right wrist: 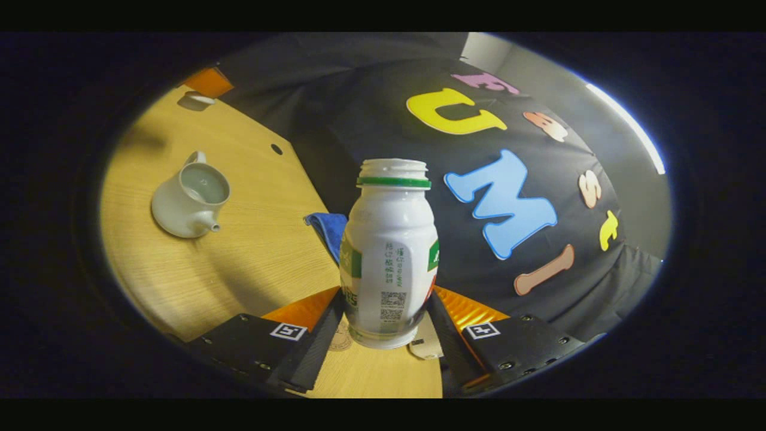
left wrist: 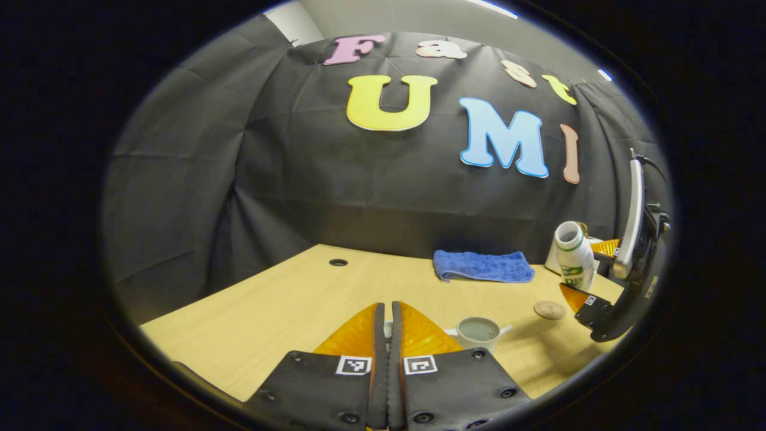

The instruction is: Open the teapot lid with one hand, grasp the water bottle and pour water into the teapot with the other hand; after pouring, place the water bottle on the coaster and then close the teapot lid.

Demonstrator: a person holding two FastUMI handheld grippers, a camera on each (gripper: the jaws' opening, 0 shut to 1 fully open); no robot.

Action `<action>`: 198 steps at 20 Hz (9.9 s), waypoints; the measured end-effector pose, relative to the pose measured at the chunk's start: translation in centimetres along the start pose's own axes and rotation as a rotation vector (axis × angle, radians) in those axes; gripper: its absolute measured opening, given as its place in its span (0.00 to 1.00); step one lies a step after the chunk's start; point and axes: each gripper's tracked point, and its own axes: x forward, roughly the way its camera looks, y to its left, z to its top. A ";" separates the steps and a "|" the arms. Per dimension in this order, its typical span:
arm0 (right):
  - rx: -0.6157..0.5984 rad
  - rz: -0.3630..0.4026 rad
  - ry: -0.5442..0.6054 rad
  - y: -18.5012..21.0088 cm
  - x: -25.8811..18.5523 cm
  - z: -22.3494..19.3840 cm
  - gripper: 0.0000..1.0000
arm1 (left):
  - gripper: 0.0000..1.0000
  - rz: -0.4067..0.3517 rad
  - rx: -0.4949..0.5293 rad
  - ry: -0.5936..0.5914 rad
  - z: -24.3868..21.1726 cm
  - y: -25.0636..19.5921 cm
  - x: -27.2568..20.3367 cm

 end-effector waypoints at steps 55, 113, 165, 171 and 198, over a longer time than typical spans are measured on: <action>-0.678 -0.160 -0.230 -2.5 2.4 7.1 0.81 | 0.05 0.051 -0.040 0.049 -2.5 3.6 -0.7; -0.858 -0.265 -0.330 -4.7 3.4 9.8 0.81 | 0.05 0.038 -0.061 0.084 -3.5 3.4 -0.5; 0.791 0.198 0.044 -3.5 -1.0 -8.1 0.81 | 0.10 -0.167 0.164 0.018 -3.4 -13.3 6.4; 0.807 0.202 0.049 -3.3 -0.8 -8.2 0.81 | 0.17 -0.179 0.153 0.031 -4.1 -13.5 6.4; 1.040 0.184 0.149 1.5 7.2 -10.0 0.81 | 0.34 -0.165 0.027 -0.054 -1.8 -10.9 4.4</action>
